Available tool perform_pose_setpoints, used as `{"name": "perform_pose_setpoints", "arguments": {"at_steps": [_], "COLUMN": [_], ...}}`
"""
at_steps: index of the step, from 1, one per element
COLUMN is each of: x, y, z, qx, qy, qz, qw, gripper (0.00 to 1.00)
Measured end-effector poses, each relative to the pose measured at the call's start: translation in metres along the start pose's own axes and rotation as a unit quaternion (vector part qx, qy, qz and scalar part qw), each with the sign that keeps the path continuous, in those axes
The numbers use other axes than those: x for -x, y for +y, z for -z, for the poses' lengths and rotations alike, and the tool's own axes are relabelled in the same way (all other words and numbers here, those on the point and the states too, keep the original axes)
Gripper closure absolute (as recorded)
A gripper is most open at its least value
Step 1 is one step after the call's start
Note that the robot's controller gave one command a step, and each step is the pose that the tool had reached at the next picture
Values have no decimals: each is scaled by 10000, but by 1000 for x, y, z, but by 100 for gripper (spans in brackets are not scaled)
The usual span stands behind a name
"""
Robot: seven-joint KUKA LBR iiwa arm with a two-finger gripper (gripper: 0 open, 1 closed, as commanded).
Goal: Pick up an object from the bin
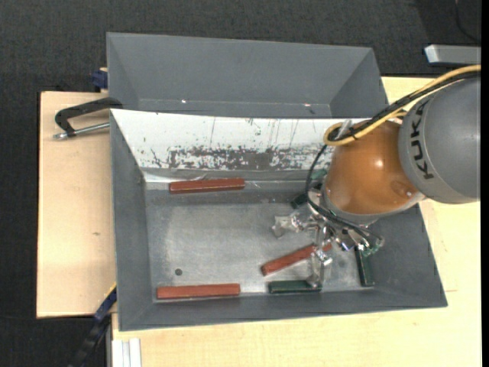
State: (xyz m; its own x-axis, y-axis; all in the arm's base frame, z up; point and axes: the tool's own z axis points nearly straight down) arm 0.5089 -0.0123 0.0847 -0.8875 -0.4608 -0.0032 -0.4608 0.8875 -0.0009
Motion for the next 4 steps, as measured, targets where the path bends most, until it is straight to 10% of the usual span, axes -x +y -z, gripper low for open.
{"name": "perform_pose_setpoints", "arguments": {"at_steps": [1,4], "x": [-3,-5], "y": [23,25], "z": [-13,-4], "qx": [3,13], "qy": [17,33], "qz": [-744,-743], "qw": [9972,9972], "gripper": [100,100]}}
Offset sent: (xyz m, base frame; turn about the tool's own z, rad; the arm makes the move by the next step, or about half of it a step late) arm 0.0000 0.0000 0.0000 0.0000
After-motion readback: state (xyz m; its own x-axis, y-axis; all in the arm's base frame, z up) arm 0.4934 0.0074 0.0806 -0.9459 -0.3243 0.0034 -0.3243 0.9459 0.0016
